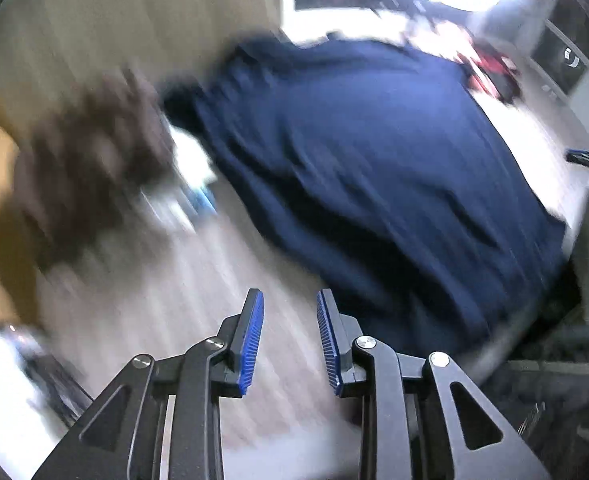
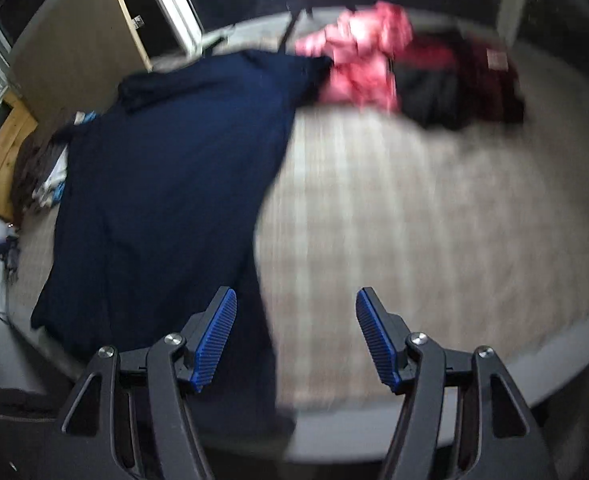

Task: Fold clothes
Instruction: 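Grasp the sweatshirt hem with both tools and pull it taut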

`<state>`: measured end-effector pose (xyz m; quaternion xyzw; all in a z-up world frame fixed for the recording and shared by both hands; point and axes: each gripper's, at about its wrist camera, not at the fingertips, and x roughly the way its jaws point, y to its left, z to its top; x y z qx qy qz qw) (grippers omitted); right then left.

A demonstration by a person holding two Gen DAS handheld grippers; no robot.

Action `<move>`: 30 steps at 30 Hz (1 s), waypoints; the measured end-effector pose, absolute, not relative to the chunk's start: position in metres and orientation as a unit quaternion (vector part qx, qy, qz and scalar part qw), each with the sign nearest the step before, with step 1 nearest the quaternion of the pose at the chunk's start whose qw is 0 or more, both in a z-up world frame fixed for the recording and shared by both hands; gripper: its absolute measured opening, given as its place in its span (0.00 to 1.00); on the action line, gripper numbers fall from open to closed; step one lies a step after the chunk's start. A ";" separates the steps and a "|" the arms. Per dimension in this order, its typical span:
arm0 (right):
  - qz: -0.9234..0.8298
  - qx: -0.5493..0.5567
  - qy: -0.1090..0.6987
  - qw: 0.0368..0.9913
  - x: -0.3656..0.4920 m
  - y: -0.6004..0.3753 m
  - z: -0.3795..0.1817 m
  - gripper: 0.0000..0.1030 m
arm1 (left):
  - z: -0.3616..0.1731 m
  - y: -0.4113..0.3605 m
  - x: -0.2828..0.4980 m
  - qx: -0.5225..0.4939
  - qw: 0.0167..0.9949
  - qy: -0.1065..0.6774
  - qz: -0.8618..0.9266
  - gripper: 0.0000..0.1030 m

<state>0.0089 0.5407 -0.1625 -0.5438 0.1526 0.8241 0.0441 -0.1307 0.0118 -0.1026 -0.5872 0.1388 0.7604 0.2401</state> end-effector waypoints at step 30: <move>0.830 -0.528 0.126 -0.130 0.076 0.511 -0.172 0.06 | -0.090 0.007 -0.021 -0.571 0.202 -0.023 0.796 0.03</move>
